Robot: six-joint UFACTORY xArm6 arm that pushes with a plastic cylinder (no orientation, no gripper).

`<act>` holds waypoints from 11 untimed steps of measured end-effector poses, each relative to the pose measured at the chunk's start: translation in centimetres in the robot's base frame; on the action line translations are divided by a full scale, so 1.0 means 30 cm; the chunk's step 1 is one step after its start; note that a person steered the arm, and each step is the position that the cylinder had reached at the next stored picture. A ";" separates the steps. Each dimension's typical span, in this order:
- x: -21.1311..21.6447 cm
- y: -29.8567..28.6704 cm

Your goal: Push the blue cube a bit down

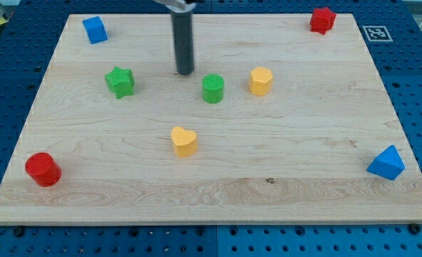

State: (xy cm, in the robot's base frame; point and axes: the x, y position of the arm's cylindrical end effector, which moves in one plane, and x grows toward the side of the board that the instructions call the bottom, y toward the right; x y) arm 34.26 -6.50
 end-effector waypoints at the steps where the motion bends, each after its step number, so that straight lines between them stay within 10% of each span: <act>1: -0.165 -0.021; 4: -0.482 -0.399; 11: -0.342 -0.531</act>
